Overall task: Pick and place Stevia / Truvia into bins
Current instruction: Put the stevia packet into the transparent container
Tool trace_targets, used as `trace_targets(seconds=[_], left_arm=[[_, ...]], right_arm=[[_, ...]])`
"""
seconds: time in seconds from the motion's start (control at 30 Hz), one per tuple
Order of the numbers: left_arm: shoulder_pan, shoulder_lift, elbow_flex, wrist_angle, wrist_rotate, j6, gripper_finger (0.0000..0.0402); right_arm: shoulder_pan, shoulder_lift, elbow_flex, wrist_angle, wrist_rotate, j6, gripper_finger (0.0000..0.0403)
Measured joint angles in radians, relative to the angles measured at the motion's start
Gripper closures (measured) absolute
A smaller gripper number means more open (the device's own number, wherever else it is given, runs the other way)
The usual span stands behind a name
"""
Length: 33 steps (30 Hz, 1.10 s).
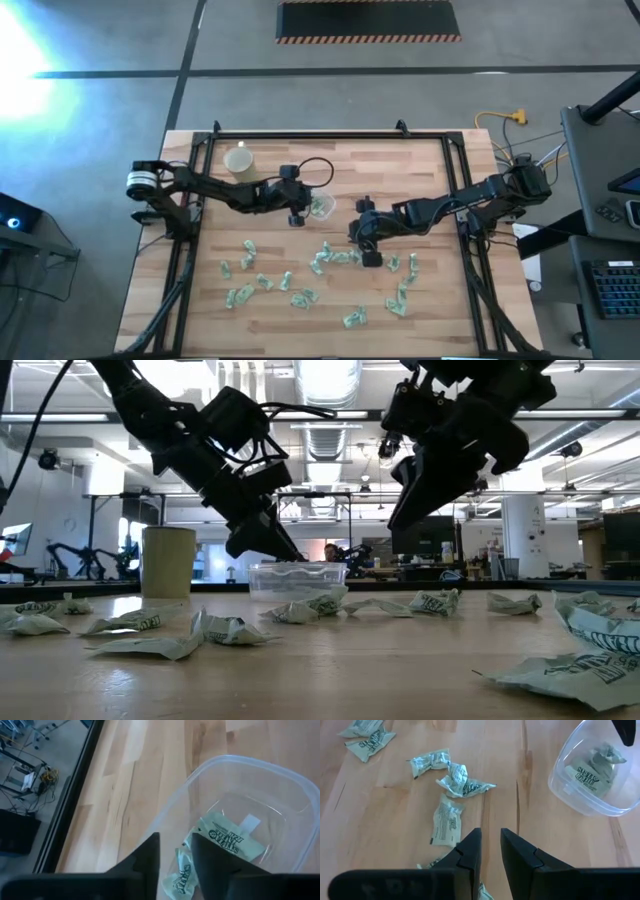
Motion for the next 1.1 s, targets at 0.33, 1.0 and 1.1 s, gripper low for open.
trace_targets(seconds=[0.33, 1.0, 1.1], left_arm=[[-0.038, -0.104, -0.005, -0.137, 0.000, -0.027, 0.0246], [-0.224, -0.392, -0.034, -0.315, 0.001, -0.129, 0.0246], [-0.252, -0.411, -0.034, -0.314, 0.001, -0.129, 0.0246]], right_arm=[[0.031, 0.000, -0.033, -0.036, -0.031, 0.000, 0.0330], [0.040, 0.004, -0.097, -0.052, 0.043, 0.073, 0.0272], [0.040, 0.008, -0.097, -0.031, 0.044, 0.078, 0.0255]])
